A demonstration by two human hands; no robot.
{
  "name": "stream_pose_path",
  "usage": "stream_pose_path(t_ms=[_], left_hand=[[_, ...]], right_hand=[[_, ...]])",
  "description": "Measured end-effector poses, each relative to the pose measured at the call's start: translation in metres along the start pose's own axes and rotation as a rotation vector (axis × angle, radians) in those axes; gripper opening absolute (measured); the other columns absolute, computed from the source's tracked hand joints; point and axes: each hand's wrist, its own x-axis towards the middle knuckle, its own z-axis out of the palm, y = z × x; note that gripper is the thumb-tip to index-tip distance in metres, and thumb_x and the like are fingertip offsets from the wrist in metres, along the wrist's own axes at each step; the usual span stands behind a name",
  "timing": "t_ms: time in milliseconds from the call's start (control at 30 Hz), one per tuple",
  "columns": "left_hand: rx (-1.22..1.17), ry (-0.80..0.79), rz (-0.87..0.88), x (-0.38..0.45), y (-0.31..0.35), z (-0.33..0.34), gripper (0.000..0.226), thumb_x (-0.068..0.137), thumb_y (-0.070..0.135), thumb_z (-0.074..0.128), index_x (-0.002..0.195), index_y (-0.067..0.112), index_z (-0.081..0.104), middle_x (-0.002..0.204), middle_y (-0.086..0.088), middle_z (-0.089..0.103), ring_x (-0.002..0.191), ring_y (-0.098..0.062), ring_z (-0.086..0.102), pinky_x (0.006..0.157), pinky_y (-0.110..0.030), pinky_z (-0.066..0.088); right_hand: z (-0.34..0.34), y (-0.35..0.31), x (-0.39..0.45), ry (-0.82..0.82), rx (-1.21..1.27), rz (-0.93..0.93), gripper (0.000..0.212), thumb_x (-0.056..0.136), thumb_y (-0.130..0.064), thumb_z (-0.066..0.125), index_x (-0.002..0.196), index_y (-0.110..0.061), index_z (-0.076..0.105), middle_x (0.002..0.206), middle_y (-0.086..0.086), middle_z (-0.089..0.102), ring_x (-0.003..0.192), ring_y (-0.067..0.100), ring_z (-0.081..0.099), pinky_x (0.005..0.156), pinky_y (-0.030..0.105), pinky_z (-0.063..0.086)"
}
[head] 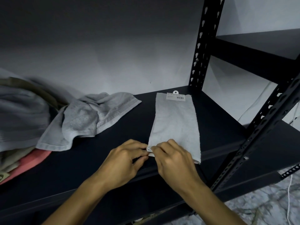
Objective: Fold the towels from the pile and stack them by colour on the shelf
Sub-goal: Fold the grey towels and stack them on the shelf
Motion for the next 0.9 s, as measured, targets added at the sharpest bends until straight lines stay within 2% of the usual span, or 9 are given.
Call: stream_pose_path(t_ms=[133, 200, 300, 367, 467, 667, 733, 833, 900], left_hand=[[-0.002, 0.011, -0.008, -0.001, -0.001, 0.002, 0.024, 0.090, 0.026, 0.069, 0.113, 0.024, 0.075, 0.119, 0.021, 0.064, 0.112, 0.007, 0.055, 0.088, -0.021, 0.053], [-0.001, 0.017, -0.011, -0.001, -0.002, 0.003, 0.025, 0.090, 0.028, 0.068, 0.114, 0.025, 0.074, 0.119, 0.021, 0.064, 0.114, 0.007, 0.054, 0.090, -0.019, 0.052], [-0.012, 0.016, -0.012, -0.001, 0.000, 0.002, 0.024, 0.090, 0.027, 0.069, 0.114, 0.025, 0.074, 0.119, 0.023, 0.063, 0.114, 0.008, 0.053, 0.091, -0.017, 0.050], [-0.012, 0.012, -0.013, 0.000, 0.000, 0.001, 0.024, 0.091, 0.027, 0.068, 0.114, 0.026, 0.074, 0.119, 0.023, 0.062, 0.115, 0.008, 0.053, 0.092, -0.017, 0.050], [-0.031, -0.010, -0.017, -0.001, -0.001, -0.001, 0.025, 0.091, 0.027, 0.068, 0.116, 0.030, 0.072, 0.117, 0.025, 0.063, 0.113, 0.005, 0.055, 0.090, -0.020, 0.052], [-0.069, -0.061, -0.043, -0.006, -0.006, -0.006, 0.027, 0.092, 0.033, 0.065, 0.118, 0.030, 0.072, 0.120, 0.022, 0.066, 0.121, 0.008, 0.052, 0.099, -0.026, 0.050], [-0.053, -0.009, -0.084, -0.006, -0.006, -0.009, 0.024, 0.091, 0.041, 0.063, 0.110, 0.032, 0.075, 0.114, 0.023, 0.068, 0.115, 0.009, 0.056, 0.094, -0.029, 0.054], [-0.022, 0.158, -0.222, 0.009, -0.002, -0.017, 0.024, 0.092, 0.048, 0.058, 0.101, 0.035, 0.075, 0.100, 0.023, 0.070, 0.097, 0.004, 0.063, 0.082, -0.034, 0.057], [-0.021, 0.158, -0.332, 0.032, 0.002, -0.018, 0.021, 0.093, 0.047, 0.059, 0.103, 0.035, 0.073, 0.096, 0.021, 0.071, 0.090, 0.002, 0.064, 0.082, -0.036, 0.056]], right_hand=[[0.002, 0.001, -0.004, 0.066, -0.003, -0.005, 0.020, 0.071, 0.002, 0.076, 0.088, -0.010, 0.074, 0.078, -0.001, 0.066, 0.067, 0.016, 0.059, 0.047, 0.027, 0.049], [0.001, 0.001, -0.004, 0.150, 0.012, 0.010, 0.012, 0.081, -0.001, 0.067, 0.089, -0.008, 0.072, 0.083, 0.001, 0.067, 0.070, 0.016, 0.059, 0.049, 0.027, 0.050], [-0.002, -0.001, 0.001, 0.280, 0.030, 0.045, 0.015, 0.092, -0.007, 0.056, 0.090, -0.006, 0.071, 0.087, 0.003, 0.067, 0.072, 0.016, 0.061, 0.050, 0.025, 0.051], [0.000, -0.001, 0.004, 0.306, 0.012, 0.042, 0.011, 0.090, -0.004, 0.060, 0.090, -0.006, 0.071, 0.088, 0.003, 0.066, 0.072, 0.016, 0.061, 0.049, 0.025, 0.050], [0.009, -0.002, -0.001, 0.199, -0.022, 0.001, 0.017, 0.077, 0.001, 0.071, 0.088, -0.010, 0.073, 0.085, 0.000, 0.065, 0.070, 0.015, 0.058, 0.048, 0.026, 0.049], [0.004, 0.004, -0.010, -0.018, 0.005, -0.039, 0.026, 0.072, -0.006, 0.076, 0.096, -0.016, 0.074, 0.086, -0.006, 0.065, 0.076, 0.013, 0.058, 0.054, 0.023, 0.050], [-0.001, 0.007, -0.011, -0.077, -0.007, -0.072, 0.026, 0.073, -0.009, 0.076, 0.097, -0.017, 0.074, 0.089, -0.007, 0.064, 0.079, 0.012, 0.058, 0.055, 0.021, 0.050], [-0.006, 0.010, -0.013, -0.117, -0.005, -0.088, 0.024, 0.079, -0.016, 0.074, 0.102, -0.018, 0.073, 0.095, -0.008, 0.063, 0.087, 0.010, 0.056, 0.057, 0.018, 0.048], [-0.010, 0.011, -0.014, -0.088, 0.015, -0.070, 0.021, 0.086, -0.022, 0.066, 0.106, -0.019, 0.072, 0.101, -0.008, 0.061, 0.093, 0.009, 0.054, 0.059, 0.014, 0.044]])
